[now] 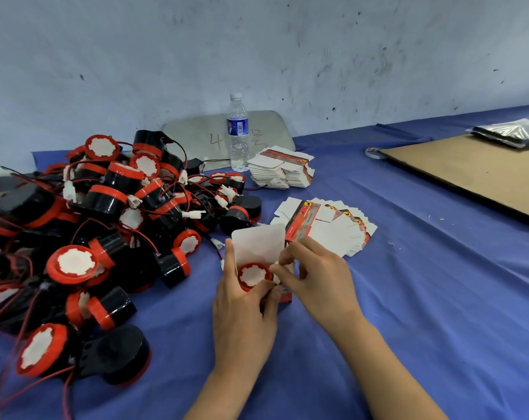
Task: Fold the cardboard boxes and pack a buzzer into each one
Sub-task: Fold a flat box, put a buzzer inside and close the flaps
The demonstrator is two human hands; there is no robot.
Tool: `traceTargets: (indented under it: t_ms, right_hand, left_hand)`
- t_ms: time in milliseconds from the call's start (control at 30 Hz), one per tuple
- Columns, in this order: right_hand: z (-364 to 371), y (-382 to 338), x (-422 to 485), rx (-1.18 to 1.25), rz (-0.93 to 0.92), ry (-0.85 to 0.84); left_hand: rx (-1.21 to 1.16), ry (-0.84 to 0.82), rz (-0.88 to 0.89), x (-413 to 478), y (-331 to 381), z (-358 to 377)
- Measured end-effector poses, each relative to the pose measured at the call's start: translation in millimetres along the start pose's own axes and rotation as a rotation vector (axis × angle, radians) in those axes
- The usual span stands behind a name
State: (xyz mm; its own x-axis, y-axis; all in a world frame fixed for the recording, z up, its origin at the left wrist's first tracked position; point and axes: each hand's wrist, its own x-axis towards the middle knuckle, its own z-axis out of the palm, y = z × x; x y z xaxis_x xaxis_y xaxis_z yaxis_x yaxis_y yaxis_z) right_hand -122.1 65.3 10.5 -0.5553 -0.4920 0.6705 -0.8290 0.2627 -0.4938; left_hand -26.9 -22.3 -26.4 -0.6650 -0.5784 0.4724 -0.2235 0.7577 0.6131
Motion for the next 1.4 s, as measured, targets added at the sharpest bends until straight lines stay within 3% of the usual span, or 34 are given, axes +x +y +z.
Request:
traceTargets:
  t_ms: [100,233,367,533,633,900,1033,1100,1300,1400]
  right_hand:
    - [8.5,-1.5,-3.1,-0.196,-0.079,0.084]
    - [15.3,-1.1,-5.3,-0.279,0.012,-0.008]
    - [14.2,4.5,-6.3,0.065,0.204,-0.066]
    - [11.5,14.3,-0.2,0.513,0.507,-0.124]
    - [15.4,19.8,1.4,0.627,0.633,-0.155]
    - [25.6,20.4,6.3,0.493,0.610,-0.118]
    - [25.9,20.8,5.6,0.382,0.572,-0.159]
    - [25.8,22.3,3.0,0.381,0.561,-0.165]
    - [21.4,18.2,-0.7,0.678,0.525,-0.272]
    - [14.7,18.2,4.6,0.983,0.699,-0.316]
  left_hand:
    - [-0.019,-0.006,-0.010,-1.7,-1.1,1.9]
    - [-0.108,0.066,-0.046,-1.0,2.7,-3.3]
    - [-0.097,0.154,0.010,0.3,4.3,-9.1]
    - [-0.105,0.104,-0.033,2.1,0.6,-9.4]
    - [-0.044,0.039,0.005,1.7,-0.7,-7.8]
    - [-0.069,-0.001,0.099,1.0,-1.9,0.2]
    - [0.080,-0.023,0.249,-1.5,1.8,2.7]
    - [0.114,-0.072,0.239,-3.6,5.0,4.2]
    - [0.228,-0.159,0.195,-3.6,10.0,-1.7]
    - [0.255,-0.130,0.163,-3.1,11.2,-2.9]
